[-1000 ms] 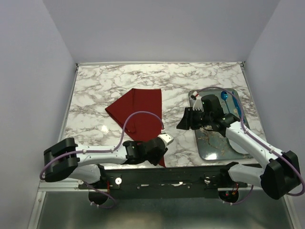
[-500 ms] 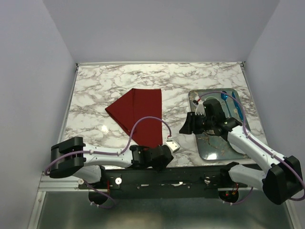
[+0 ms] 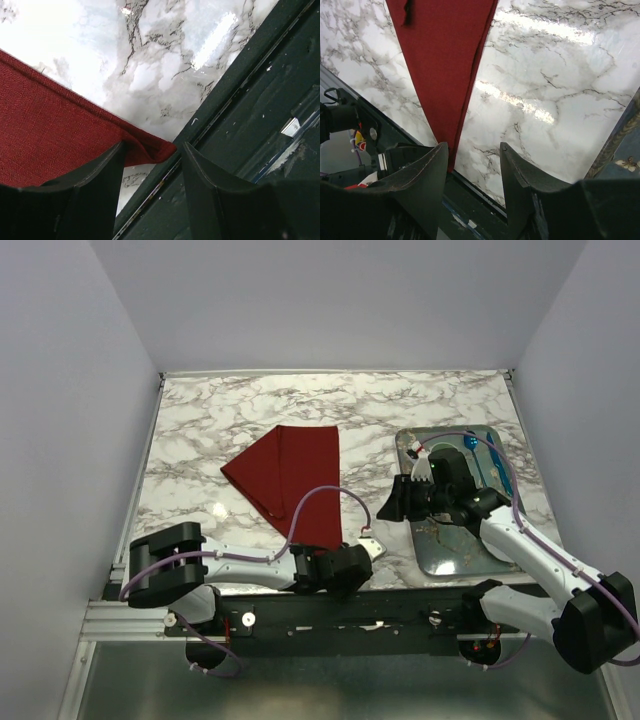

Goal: Fold the napkin, place the utensils inside, and roll it up
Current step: Fold the napkin

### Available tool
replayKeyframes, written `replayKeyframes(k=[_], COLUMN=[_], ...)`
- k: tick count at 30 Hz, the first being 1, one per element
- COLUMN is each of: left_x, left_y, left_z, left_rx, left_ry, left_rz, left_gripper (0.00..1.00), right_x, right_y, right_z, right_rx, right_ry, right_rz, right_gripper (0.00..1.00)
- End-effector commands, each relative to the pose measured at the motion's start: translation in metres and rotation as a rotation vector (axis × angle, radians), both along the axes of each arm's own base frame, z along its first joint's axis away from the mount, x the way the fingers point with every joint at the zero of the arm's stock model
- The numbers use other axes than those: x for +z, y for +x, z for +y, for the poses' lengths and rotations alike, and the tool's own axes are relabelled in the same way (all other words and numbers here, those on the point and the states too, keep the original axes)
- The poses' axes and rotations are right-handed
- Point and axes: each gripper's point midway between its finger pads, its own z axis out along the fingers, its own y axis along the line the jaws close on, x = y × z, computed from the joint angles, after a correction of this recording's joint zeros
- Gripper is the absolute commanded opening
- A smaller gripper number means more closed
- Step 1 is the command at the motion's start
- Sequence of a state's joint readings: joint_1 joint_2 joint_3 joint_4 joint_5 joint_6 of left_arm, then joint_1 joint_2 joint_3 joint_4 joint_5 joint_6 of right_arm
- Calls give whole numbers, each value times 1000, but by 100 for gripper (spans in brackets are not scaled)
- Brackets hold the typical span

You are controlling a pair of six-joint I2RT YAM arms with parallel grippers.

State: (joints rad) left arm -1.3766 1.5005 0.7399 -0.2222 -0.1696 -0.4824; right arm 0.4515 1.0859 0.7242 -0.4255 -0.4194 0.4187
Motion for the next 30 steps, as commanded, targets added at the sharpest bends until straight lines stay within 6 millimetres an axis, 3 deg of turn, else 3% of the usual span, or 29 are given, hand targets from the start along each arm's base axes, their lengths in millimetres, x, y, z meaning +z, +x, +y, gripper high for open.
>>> replayKeyframes(k=[1, 3, 7, 10, 16, 20, 21, 23, 25, 27, 28, 30], left_x=[-8, -14, -12, 4, 56, 72, 81, 87, 102, 115, 118, 127], left_y=[2, 4, 13, 24, 43, 67, 88, 103, 134, 150, 170, 189], left_z=[1, 4, 11, 15, 7, 19, 31, 43, 67, 79, 98, 112], left_rx=[6, 25, 74, 119, 176, 270, 349, 407, 503, 539, 604, 655], left_ry=[44, 70, 109, 108, -3, -83, -125, -172, -213, -251, -253, -267], left_rz=[-11, -19, -62, -115, -164, -98, -89, -53, -72, -73, -86, -92], left_gripper=[58, 56, 40, 30, 12, 9, 8, 4, 0, 0, 0, 0], right_x=[-5, -5, -5, -4, -5, -3, 0, -1, 1, -1, 2, -1], right_y=[-4, -3, -2, -1, 4, 10, 12, 14, 17, 19, 21, 23], right_z=[-4, -3, -2, -2, 3, 7, 8, 11, 13, 15, 17, 19], right_rx=[-12, -10, -11, -12, -3, 7, 12, 21, 27, 34, 36, 43], right_ry=[-10, -8, -6, -4, 1, 2, 6, 9, 10, 8, 13, 14], right_rz=[19, 21, 23, 21, 31, 35, 31, 39, 38, 47, 44, 60], right_gripper=[54, 54, 54, 54, 54, 54, 54, 54, 54, 54, 54, 54])
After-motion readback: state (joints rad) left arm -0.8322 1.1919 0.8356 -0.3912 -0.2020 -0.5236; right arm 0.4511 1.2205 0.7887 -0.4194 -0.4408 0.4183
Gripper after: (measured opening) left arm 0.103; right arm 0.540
